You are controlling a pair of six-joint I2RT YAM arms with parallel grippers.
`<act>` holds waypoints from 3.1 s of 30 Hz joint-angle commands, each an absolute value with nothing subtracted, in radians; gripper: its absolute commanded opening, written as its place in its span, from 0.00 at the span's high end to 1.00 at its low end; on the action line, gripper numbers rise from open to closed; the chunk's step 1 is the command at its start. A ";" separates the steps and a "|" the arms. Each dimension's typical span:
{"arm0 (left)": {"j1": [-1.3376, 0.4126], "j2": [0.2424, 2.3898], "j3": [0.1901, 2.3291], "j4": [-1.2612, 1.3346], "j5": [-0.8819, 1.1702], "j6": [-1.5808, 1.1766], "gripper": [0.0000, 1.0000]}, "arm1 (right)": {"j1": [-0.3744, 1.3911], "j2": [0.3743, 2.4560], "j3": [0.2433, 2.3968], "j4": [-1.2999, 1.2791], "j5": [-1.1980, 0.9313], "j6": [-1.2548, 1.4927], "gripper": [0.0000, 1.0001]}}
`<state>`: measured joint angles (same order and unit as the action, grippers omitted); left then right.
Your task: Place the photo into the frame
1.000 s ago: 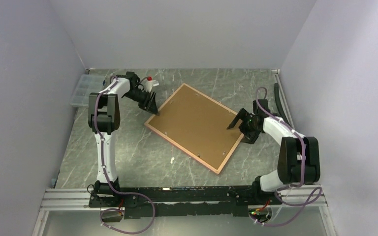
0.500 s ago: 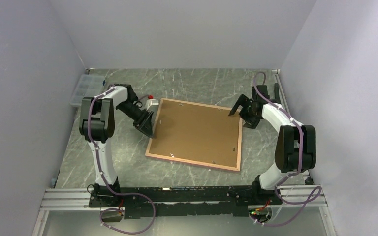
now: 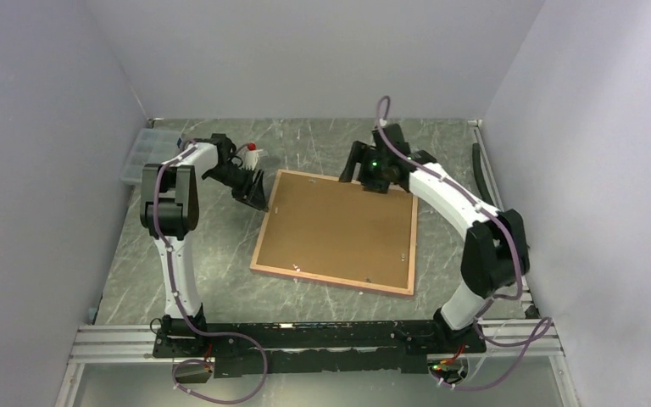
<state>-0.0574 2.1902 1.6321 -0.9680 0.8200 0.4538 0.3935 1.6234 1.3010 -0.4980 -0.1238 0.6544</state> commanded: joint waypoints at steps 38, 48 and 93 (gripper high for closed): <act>-0.040 2.058 1.419 -0.858 0.874 0.342 0.78 | 0.657 2.397 1.907 -0.382 -0.221 0.772 0.78; -0.086 2.026 1.362 -0.797 0.950 0.317 0.48 | 0.656 2.369 1.761 -0.359 -0.199 0.777 0.80; -0.123 1.632 1.205 -1.035 0.533 1.272 0.43 | 0.661 2.140 1.327 -0.064 -0.511 1.018 0.54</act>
